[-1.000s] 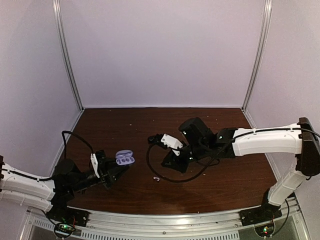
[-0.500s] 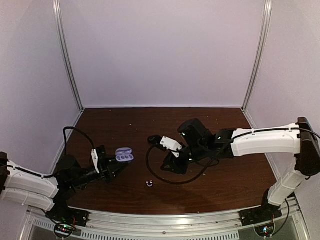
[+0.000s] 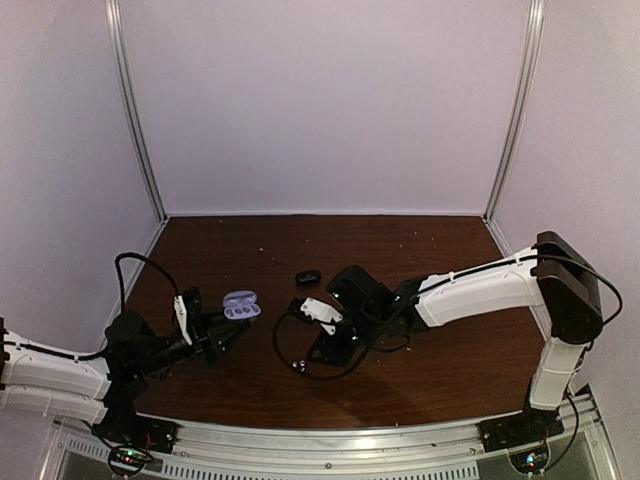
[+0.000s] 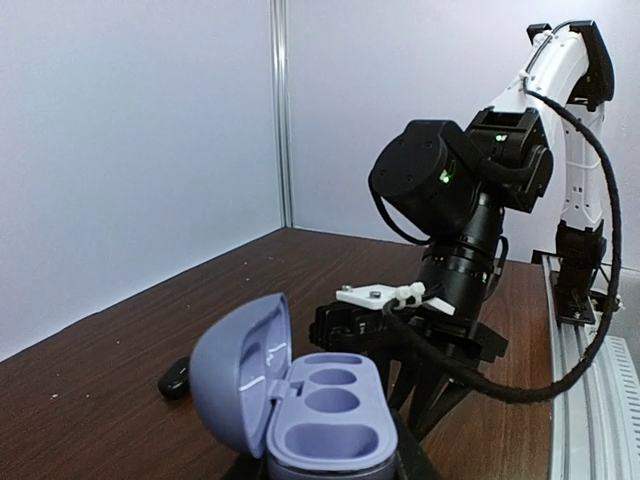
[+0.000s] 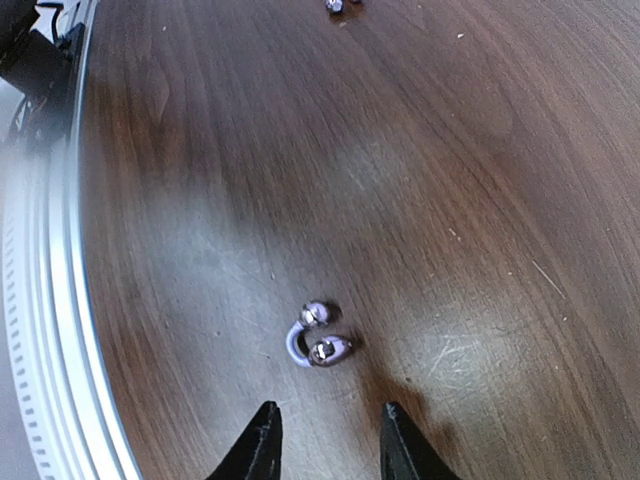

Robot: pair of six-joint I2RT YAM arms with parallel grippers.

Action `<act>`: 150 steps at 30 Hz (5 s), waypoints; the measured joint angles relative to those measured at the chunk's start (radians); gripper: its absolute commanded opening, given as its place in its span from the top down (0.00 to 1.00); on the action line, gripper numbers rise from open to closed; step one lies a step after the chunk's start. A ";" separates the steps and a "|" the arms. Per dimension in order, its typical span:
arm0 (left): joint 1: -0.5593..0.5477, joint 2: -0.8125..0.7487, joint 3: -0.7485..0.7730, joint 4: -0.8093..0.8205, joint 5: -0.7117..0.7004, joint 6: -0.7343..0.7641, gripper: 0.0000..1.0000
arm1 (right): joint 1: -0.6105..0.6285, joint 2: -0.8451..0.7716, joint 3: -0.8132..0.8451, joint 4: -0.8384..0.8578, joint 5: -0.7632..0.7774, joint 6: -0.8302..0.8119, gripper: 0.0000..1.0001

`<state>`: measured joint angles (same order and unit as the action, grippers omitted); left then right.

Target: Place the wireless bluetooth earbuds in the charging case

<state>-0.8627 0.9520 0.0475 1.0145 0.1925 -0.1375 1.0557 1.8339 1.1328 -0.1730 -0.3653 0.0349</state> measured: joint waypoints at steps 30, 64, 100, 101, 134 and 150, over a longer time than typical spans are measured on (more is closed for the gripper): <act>0.000 0.040 -0.002 0.006 -0.014 0.001 1.00 | 0.094 0.165 0.127 -0.063 0.229 0.228 0.81; 0.000 0.158 -0.008 0.096 -0.012 0.159 1.00 | 0.027 -0.055 0.098 -0.094 0.250 0.208 0.96; -0.044 0.355 0.063 0.277 0.009 0.245 1.00 | 0.094 -0.089 0.322 -0.167 0.109 0.291 0.93; -0.045 0.357 0.063 0.277 0.009 0.245 1.00 | 0.094 -0.088 0.322 -0.170 0.110 0.293 0.93; -0.060 0.430 0.073 0.385 -0.016 0.244 1.00 | 0.097 -0.072 0.354 -0.198 0.161 0.333 0.74; -0.060 0.436 0.073 0.396 -0.013 0.243 1.00 | 0.097 -0.072 0.355 -0.199 0.208 0.338 0.69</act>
<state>-0.9230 1.3884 0.1207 1.4105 0.1799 0.1059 1.1526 1.7618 1.4879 -0.3717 -0.1577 0.3725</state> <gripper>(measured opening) 0.282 0.310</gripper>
